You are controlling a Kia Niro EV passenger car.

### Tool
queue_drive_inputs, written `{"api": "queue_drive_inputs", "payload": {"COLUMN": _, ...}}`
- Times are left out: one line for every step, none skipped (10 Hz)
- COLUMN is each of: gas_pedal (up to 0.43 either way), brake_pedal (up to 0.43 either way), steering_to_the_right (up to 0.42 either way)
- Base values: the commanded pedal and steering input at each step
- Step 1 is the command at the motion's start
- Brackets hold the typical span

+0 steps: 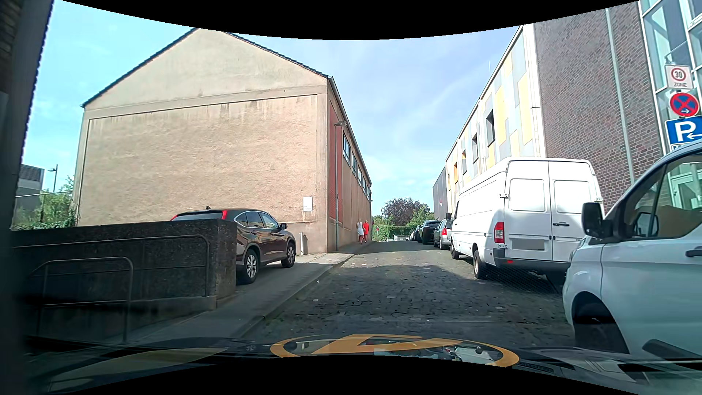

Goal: Follow the waypoints while adhering to traffic rules and regulations

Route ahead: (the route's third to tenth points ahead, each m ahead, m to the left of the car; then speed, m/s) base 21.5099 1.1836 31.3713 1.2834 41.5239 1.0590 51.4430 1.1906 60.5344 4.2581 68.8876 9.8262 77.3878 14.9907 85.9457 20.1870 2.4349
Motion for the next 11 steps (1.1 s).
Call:
{"api": "queue_drive_inputs", "payload": {"gas_pedal": 0.169, "brake_pedal": 0.0, "steering_to_the_right": 0.043}}
{"api": "queue_drive_inputs", "payload": {"gas_pedal": 0.177, "brake_pedal": 0.0, "steering_to_the_right": 0.047}}
{"api": "queue_drive_inputs", "payload": {"gas_pedal": 0.177, "brake_pedal": 0.0, "steering_to_the_right": 0.047}}
{"api": "queue_drive_inputs", "payload": {"gas_pedal": 0.177, "brake_pedal": 0.0, "steering_to_the_right": 0.047}}
{"api": "queue_drive_inputs", "payload": {"gas_pedal": 0.177, "brake_pedal": 0.0, "steering_to_the_right": 0.047}}
{"api": "queue_drive_inputs", "payload": {"gas_pedal": 0.169, "brake_pedal": 0.0, "steering_to_the_right": 0.045}}
{"api": "queue_drive_inputs", "payload": {"gas_pedal": 0.169, "brake_pedal": 0.0, "steering_to_the_right": 0.043}}
{"api": "queue_drive_inputs", "payload": {"gas_pedal": 0.169, "brake_pedal": 0.0, "steering_to_the_right": 0.042}}
{"api": "queue_drive_inputs", "payload": {"gas_pedal": 0.169, "brake_pedal": 0.0, "steering_to_the_right": 0.038}}
{"api": "queue_drive_inputs", "payload": {"gas_pedal": 0.169, "brake_pedal": 0.0, "steering_to_the_right": 0.035}}
{"api": "queue_drive_inputs", "payload": {"gas_pedal": 0.169, "brake_pedal": 0.0, "steering_to_the_right": 0.033}}
